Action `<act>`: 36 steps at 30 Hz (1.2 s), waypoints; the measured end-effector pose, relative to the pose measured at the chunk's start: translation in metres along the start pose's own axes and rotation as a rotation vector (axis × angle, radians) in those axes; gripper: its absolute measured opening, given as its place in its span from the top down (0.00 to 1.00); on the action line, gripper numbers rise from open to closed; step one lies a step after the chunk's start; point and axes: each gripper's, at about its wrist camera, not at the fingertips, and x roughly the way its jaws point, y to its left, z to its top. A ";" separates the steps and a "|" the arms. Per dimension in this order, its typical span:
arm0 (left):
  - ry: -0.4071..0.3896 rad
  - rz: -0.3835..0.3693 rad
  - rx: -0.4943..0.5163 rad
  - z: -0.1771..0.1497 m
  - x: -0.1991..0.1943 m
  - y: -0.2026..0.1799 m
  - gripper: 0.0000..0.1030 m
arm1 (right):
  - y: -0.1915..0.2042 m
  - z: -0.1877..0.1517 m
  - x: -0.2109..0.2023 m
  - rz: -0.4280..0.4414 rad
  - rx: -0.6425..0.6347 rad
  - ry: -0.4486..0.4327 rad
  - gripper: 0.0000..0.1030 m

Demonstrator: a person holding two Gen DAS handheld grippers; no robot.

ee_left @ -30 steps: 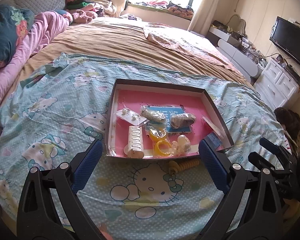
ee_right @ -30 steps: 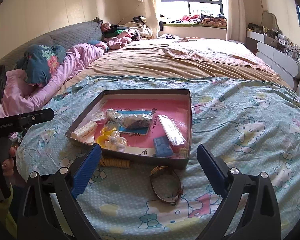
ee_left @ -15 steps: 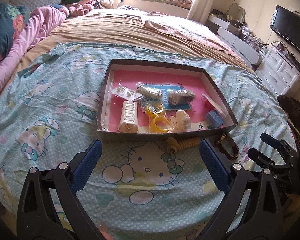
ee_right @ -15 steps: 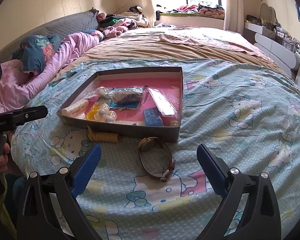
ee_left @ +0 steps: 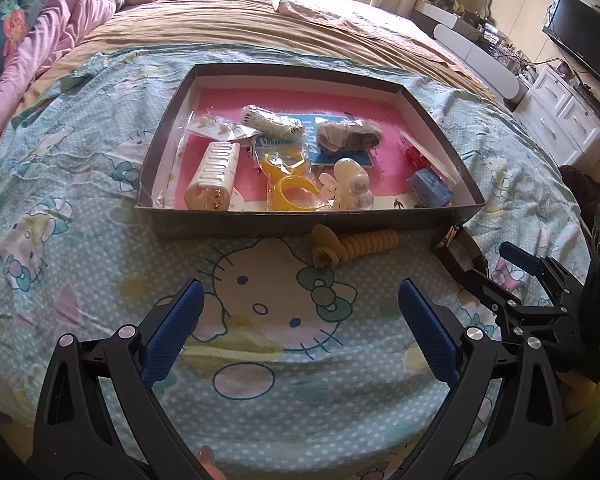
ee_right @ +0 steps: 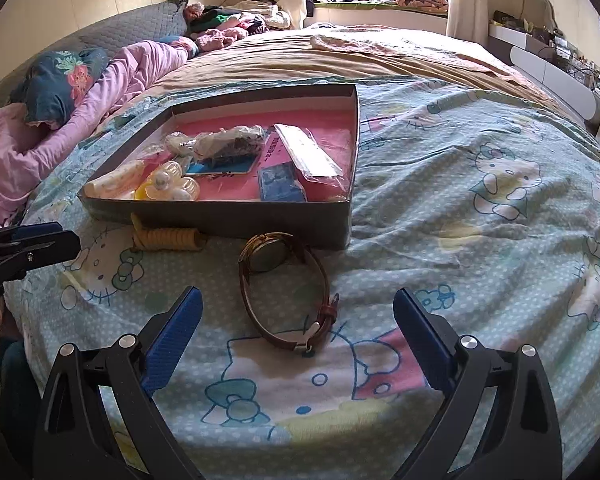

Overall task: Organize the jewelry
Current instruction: 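Grasp the yellow coiled hair tie with the left gripper while the right grasps the brown watch, then carry the hair tie and the watch over the tray and lower them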

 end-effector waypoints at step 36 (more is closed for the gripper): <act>0.016 -0.185 -0.142 0.013 0.049 0.001 0.85 | -0.014 -0.012 -0.021 0.052 -0.012 0.030 0.61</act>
